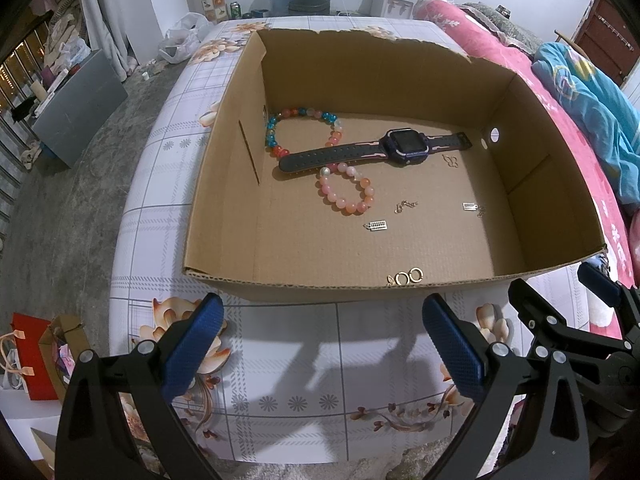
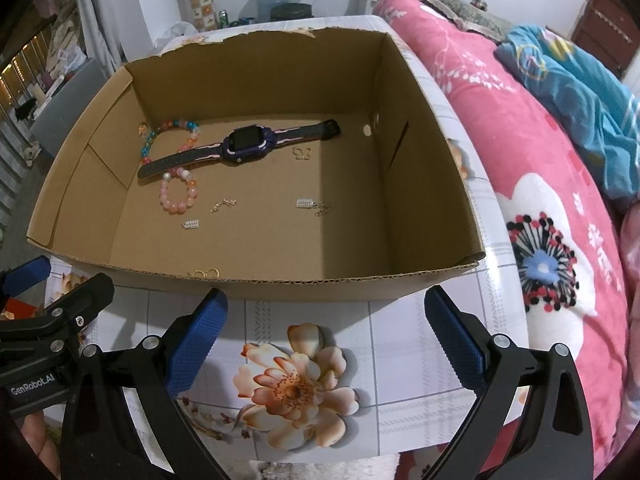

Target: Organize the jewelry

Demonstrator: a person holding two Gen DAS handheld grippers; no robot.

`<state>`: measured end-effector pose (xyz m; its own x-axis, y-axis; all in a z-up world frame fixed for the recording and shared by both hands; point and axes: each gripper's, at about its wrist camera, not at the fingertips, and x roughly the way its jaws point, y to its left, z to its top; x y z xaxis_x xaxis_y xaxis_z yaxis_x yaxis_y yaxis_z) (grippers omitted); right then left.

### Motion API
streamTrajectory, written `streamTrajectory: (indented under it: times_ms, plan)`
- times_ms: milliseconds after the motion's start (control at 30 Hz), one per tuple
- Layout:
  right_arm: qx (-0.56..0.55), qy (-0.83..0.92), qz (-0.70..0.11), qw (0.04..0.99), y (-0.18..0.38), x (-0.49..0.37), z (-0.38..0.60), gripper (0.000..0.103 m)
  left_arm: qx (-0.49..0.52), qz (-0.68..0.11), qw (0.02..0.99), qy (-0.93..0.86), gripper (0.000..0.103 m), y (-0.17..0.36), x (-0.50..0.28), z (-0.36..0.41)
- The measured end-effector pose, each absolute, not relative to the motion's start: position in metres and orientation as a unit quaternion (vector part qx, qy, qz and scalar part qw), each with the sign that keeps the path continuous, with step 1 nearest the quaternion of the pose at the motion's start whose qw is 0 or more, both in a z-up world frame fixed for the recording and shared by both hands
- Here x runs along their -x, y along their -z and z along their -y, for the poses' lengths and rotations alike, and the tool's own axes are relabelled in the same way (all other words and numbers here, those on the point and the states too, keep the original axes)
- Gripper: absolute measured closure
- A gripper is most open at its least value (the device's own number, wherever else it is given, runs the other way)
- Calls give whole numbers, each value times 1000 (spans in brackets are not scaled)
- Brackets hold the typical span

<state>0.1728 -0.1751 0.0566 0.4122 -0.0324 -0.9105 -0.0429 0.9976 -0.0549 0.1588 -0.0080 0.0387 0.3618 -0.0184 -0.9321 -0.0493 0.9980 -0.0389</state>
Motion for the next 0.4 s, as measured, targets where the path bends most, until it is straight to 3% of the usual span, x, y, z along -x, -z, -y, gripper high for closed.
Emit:
streamTrajectory:
  times_ms: [400]
  plan:
    - [34,-2,-542,840,-56,-172,175,8,32,-567,823,-11,5,-38,-157,7]
